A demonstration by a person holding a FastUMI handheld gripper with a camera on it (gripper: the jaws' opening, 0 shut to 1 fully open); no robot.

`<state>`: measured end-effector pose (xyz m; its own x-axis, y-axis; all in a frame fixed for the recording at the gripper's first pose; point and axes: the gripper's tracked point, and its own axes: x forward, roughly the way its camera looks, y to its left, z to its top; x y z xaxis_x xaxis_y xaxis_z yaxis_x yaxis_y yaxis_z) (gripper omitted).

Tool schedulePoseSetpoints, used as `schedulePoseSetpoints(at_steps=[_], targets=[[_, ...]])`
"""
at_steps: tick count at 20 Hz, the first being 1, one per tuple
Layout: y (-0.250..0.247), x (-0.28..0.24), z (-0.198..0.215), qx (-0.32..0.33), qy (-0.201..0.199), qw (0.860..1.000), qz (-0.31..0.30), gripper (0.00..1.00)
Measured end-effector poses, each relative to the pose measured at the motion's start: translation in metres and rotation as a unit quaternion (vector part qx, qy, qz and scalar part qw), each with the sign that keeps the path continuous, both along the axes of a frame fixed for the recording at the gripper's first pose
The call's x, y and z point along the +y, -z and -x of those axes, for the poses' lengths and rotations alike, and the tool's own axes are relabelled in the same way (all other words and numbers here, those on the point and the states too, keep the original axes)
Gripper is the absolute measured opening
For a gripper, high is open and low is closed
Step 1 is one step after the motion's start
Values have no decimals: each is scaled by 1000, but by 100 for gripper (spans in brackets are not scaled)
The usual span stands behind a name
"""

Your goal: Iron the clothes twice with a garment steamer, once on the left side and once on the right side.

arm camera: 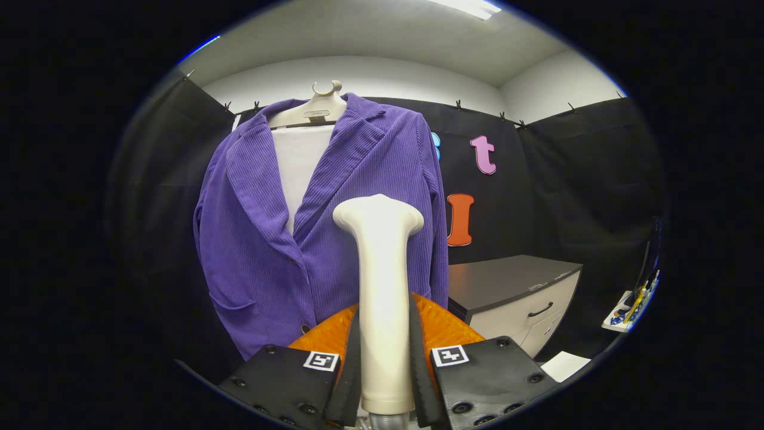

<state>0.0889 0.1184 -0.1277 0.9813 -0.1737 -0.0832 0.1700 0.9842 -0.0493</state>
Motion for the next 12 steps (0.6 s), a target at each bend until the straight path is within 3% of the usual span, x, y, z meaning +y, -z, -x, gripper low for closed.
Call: schedulePoseSetpoints(at_steps=[12], targets=[[54, 1, 20, 28, 2, 999, 16, 43]])
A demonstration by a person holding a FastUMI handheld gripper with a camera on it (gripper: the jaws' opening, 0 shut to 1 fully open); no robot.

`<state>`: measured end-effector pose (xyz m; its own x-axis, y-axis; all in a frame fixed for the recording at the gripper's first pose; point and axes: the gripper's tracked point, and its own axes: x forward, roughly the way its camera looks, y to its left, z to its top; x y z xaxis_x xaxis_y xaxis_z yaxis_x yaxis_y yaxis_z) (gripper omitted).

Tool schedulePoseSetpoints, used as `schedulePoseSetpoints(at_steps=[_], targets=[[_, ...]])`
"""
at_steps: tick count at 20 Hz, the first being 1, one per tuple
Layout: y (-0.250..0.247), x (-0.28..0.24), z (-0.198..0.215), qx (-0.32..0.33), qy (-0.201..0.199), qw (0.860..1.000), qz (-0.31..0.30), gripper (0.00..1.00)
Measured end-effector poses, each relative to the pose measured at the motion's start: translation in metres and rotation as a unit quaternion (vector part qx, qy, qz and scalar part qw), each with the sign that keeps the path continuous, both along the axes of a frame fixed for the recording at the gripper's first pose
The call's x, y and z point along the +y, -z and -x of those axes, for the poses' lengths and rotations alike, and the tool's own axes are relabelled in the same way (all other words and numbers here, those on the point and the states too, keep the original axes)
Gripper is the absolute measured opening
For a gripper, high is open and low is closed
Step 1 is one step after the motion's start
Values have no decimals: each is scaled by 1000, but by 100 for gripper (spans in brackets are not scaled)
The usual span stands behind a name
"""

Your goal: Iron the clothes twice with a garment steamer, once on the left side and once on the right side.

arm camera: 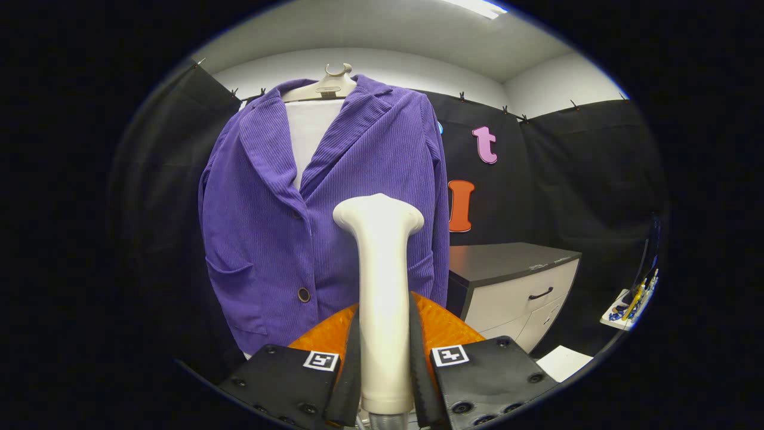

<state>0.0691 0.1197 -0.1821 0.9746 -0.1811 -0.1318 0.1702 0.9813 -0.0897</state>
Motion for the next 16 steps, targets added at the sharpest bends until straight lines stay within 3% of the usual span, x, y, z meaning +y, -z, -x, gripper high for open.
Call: schedulePoseSetpoints(at_steps=[16], targets=[[90, 7, 46, 61, 3, 998, 12, 44]])
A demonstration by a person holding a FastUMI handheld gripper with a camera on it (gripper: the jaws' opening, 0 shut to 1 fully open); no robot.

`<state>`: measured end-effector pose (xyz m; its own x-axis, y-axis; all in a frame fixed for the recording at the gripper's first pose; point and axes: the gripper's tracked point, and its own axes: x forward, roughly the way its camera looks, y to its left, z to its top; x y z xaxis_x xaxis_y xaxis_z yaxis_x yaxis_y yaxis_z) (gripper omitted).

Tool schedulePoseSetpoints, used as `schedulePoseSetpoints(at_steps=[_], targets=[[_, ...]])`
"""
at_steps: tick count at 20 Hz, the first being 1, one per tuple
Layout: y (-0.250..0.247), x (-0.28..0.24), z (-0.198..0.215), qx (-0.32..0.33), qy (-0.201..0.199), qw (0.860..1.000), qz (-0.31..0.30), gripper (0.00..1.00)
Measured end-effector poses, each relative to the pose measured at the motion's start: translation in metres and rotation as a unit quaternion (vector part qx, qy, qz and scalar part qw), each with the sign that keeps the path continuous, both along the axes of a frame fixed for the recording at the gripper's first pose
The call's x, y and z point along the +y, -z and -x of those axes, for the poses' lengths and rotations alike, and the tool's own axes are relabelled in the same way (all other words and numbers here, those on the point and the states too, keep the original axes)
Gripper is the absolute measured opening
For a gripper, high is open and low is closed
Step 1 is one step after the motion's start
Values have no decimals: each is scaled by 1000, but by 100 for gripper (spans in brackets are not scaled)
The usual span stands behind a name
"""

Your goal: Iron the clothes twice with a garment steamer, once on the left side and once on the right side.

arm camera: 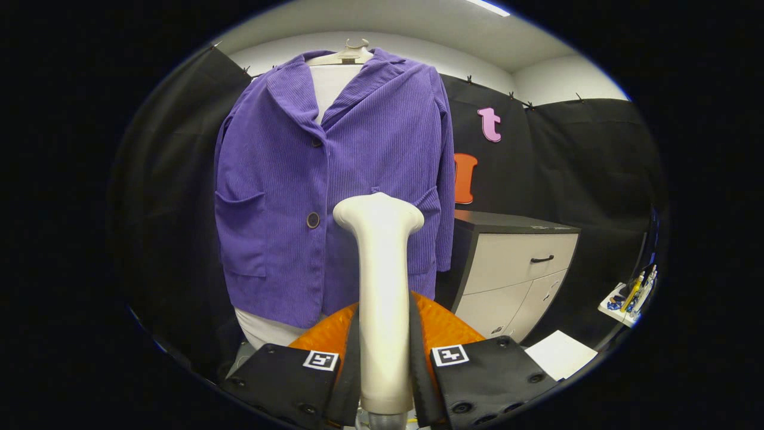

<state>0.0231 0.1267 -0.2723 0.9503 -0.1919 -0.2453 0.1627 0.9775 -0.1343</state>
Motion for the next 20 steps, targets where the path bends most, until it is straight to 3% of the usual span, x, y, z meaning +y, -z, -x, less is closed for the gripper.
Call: schedulePoseSetpoints(at_steps=[10, 15, 20], targets=[[5, 4, 9, 11, 1, 1000, -5, 44], [-35, 18, 8, -27, -11, 1000, -2, 43], [-107, 47, 0, -86, -42, 995, 16, 43]])
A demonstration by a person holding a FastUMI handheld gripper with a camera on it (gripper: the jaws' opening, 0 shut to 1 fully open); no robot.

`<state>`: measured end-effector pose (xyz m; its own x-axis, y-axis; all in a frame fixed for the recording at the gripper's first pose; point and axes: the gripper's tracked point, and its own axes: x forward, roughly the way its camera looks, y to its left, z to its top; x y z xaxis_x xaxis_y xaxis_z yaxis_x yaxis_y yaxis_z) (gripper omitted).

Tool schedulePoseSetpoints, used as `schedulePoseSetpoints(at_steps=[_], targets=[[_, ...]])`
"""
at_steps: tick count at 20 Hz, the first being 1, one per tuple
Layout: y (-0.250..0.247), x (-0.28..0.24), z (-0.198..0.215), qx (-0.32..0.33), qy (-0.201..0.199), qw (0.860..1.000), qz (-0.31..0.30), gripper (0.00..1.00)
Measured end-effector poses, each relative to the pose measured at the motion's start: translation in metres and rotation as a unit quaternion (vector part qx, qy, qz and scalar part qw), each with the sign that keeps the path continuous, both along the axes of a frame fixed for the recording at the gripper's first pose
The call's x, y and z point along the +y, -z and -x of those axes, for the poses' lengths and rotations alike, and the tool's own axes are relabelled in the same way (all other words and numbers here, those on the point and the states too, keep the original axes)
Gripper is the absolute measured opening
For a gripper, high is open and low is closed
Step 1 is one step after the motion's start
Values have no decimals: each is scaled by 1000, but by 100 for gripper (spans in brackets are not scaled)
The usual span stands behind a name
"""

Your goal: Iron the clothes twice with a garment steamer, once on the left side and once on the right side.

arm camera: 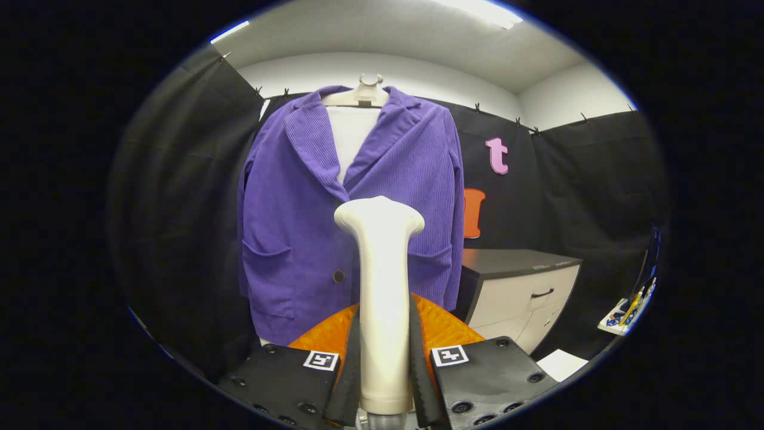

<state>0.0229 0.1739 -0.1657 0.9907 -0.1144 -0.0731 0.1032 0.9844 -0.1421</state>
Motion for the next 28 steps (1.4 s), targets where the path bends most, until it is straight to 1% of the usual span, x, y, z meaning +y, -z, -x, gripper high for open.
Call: schedulePoseSetpoints(at_steps=[7, 12, 15, 19, 24, 28], targets=[[-86, 65, -14, -64, -62, 996, 15, 43], [-120, 114, -39, -81, -99, 992, 3, 43], [-129, 134, -56, -89, -112, 990, 3, 43], [-123, 151, -79, -81, -120, 989, 2, 43], [-111, 150, -100, -66, -110, 992, -3, 43], [-108, 149, -104, -62, -108, 992, 2, 43]])
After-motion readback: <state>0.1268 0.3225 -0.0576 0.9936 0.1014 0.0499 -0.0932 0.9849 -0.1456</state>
